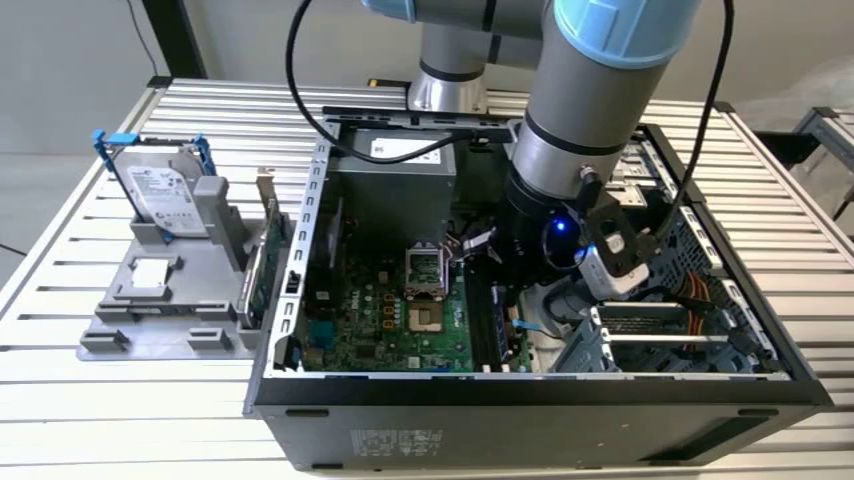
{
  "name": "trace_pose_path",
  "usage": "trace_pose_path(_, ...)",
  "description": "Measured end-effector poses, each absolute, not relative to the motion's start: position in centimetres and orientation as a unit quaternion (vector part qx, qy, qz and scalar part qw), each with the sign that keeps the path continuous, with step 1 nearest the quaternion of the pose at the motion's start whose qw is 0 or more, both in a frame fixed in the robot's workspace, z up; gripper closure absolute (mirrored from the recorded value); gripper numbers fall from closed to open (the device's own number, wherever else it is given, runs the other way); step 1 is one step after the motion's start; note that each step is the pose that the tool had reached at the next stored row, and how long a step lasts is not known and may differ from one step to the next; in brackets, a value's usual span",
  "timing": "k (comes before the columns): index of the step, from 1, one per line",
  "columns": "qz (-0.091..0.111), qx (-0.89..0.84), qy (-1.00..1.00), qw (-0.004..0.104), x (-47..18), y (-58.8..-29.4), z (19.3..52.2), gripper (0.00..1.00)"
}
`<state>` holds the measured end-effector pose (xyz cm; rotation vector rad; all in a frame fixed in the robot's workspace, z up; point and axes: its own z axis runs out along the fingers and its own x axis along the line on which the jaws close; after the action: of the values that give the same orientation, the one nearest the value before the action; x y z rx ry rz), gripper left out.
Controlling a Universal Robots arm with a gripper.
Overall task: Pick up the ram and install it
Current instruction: 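Insert the ram into the slot, then press down the ram until it locks into place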
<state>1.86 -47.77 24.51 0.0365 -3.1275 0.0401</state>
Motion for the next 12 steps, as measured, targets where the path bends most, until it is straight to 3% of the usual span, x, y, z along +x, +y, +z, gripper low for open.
trace_pose_path(12,0.013,0.053,-0.999,0.006,1.84,-47.77,24.51,1.0)
